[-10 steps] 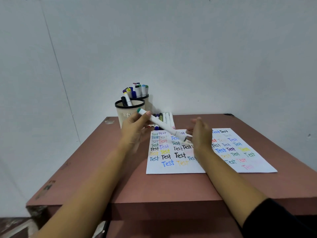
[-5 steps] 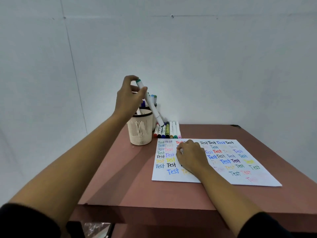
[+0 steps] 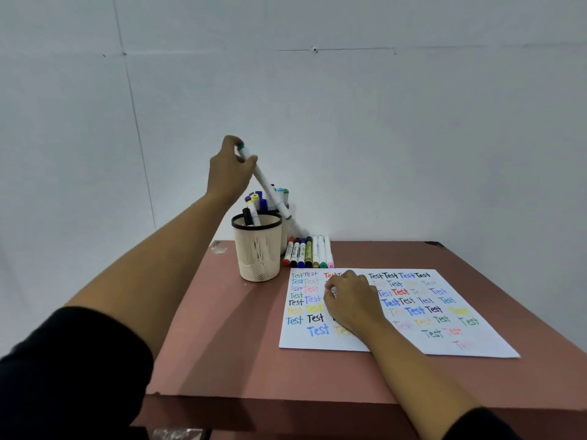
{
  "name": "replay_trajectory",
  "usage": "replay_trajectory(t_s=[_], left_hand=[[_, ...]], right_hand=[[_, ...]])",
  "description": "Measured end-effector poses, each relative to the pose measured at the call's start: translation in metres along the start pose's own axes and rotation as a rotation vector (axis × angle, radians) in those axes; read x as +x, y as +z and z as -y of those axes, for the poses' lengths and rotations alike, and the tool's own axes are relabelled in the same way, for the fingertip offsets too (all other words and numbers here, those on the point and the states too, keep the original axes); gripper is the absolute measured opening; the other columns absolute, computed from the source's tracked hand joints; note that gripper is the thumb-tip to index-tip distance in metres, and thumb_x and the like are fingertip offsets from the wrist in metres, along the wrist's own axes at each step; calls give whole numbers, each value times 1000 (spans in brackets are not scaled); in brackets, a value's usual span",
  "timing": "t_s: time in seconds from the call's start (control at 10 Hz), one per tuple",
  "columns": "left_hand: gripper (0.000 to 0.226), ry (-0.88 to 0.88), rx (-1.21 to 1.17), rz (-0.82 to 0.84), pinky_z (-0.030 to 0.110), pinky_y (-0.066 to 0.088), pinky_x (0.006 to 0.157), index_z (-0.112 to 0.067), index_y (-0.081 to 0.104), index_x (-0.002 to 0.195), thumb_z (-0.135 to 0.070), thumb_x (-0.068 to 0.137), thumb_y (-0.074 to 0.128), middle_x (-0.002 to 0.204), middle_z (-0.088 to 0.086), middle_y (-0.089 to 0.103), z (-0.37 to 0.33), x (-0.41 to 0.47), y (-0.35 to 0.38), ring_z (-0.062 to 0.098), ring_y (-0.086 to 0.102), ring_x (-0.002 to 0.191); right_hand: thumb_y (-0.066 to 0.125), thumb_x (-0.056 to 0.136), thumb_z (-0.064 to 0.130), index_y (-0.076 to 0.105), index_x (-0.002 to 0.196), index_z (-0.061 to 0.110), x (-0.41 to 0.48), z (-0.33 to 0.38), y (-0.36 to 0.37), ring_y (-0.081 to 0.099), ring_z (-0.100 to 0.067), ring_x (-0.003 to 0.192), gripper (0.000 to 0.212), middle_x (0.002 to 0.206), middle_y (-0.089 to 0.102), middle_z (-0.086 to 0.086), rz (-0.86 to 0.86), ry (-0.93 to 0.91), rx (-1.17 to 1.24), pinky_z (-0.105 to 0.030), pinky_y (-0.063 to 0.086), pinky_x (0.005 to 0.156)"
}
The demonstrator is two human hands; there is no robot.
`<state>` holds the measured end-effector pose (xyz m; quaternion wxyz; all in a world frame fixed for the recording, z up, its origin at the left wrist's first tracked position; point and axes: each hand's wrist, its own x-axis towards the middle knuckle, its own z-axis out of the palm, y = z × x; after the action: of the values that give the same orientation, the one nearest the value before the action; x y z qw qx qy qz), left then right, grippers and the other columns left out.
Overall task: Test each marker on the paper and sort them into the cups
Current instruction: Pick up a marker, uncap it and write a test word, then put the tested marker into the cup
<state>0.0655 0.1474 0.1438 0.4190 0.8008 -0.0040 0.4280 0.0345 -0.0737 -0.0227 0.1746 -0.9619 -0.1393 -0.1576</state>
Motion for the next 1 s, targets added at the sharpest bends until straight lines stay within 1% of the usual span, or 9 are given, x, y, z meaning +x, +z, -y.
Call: replay_trajectory(t_s=[0.1, 0.2, 0.3, 0.4, 0.6, 0.7, 0.8, 0.9, 1.0], left_hand=[[32, -51, 43, 27, 20, 45, 50, -9, 47, 118, -20, 90, 56, 99, 17, 63, 17, -5, 7, 24, 59, 68], [35, -90, 9, 12, 17, 47, 53, -9, 48, 123, -20, 91, 55, 102, 17, 62, 27, -5, 11, 20, 60, 67], [37, -133, -109, -75, 26, 53, 64, -8, 48, 126, -16, 91, 52, 102, 16, 61, 26, 2, 6, 17, 61, 67], [37, -129, -120, -116, 23, 53, 64, -9, 48, 128, -15, 91, 51, 98, 12, 60, 22, 14, -4, 17, 62, 67], [36, -78, 47, 22, 37, 54, 79, -13, 50, 125, -17, 90, 54, 94, 9, 61, 30, 13, -7, 25, 64, 81], [35, -80, 142, 146, 35, 53, 78, -13, 53, 122, -18, 88, 57, 94, 11, 65, 43, 0, 2, 26, 65, 83], [37, -82, 240, 253, 29, 47, 72, -14, 53, 124, -22, 88, 59, 104, 13, 64, 51, -11, 10, 23, 60, 86], [38, -55, 329, 327, 25, 42, 75, -18, 54, 127, -26, 90, 54, 116, 11, 62, 51, -14, 14, 19, 56, 92], [38, -58, 317, 367, 24, 43, 76, -22, 50, 132, -22, 94, 45, 123, 12, 60, 47, -12, 15, 22, 58, 95]], right_hand=[[42, 97, 29, 61, 118, 20, 0, 0, 0, 48, -23, 114, 30, 122, 55, -3, 3, 4, 4, -34, 38, 94], [42, 96, 29, 60, 118, 21, 1, 0, 0, 48, -23, 114, 30, 122, 55, -3, 1, 2, 4, -35, 38, 94], [42, 96, 29, 60, 119, 21, 1, -1, 0, 47, -23, 115, 30, 123, 54, -3, 3, 0, -3, -34, 37, 94], [42, 96, 29, 59, 120, 21, 1, -1, 1, 46, -23, 116, 30, 124, 54, -3, 6, -3, -6, -34, 37, 94], [41, 97, 29, 59, 120, 21, 2, -1, 1, 46, -23, 117, 30, 125, 53, -2, 6, -6, -9, -34, 37, 94], [41, 97, 30, 59, 120, 22, 2, 0, 0, 46, -23, 117, 30, 125, 53, -2, 10, -6, -7, -34, 36, 95], [41, 97, 30, 59, 121, 22, 1, 0, 0, 45, -23, 118, 31, 126, 53, -2, 16, -6, -5, -35, 36, 96], [41, 97, 30, 59, 120, 22, 2, -1, 0, 45, -24, 118, 31, 126, 52, -3, 18, -5, -5, -36, 36, 96], [41, 96, 30, 59, 119, 22, 2, -1, 1, 45, -24, 117, 30, 125, 53, -3, 10, -2, -9, -35, 36, 95]])
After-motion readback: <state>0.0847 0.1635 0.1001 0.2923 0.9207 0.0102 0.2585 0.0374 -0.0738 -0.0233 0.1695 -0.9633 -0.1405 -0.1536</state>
